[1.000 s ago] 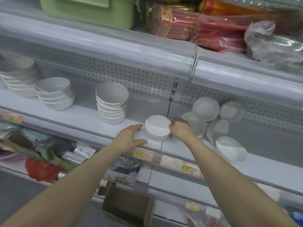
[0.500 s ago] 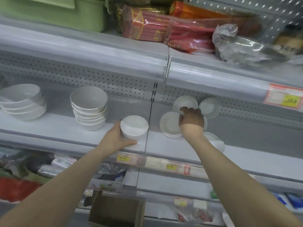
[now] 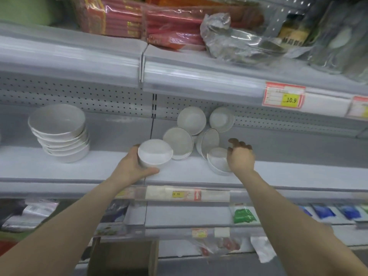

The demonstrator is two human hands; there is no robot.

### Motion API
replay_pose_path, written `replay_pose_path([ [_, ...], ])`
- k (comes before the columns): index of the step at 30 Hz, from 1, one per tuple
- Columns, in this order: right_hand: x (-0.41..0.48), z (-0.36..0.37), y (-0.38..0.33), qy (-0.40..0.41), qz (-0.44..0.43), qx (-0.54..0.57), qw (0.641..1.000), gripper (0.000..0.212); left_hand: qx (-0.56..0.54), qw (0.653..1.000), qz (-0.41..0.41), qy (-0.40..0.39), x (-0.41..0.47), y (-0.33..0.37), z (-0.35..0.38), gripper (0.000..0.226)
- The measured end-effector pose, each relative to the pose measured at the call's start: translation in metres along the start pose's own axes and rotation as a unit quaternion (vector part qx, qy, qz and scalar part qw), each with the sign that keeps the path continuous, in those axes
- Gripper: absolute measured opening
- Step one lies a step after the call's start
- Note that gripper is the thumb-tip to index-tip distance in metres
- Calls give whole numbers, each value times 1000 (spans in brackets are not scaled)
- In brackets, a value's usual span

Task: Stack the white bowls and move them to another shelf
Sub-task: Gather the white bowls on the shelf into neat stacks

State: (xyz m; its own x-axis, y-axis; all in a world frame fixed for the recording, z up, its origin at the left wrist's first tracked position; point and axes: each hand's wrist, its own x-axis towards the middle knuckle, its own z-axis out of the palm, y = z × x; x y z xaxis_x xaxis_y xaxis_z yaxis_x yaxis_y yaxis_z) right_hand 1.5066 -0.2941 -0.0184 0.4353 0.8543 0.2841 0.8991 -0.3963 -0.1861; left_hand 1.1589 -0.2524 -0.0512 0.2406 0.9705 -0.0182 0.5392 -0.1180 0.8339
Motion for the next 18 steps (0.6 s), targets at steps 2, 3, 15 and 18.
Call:
replay_pose_path([
  [2,5,0,-11,19,-34,26,999,33,-8,1000,-7,7,0,0,3,95],
  [3,10,-1,-19,25,-50,35,998,33,-12,1000,-8,9,-1,0,4,95],
  [15,81,15,-83,12,-108,44,993,42,-14,999,13,41,-10,-5,10,79],
  [18,85,21,-87,21,-97,50,994,39,-11,999,20,43,-11,-3,8,80],
])
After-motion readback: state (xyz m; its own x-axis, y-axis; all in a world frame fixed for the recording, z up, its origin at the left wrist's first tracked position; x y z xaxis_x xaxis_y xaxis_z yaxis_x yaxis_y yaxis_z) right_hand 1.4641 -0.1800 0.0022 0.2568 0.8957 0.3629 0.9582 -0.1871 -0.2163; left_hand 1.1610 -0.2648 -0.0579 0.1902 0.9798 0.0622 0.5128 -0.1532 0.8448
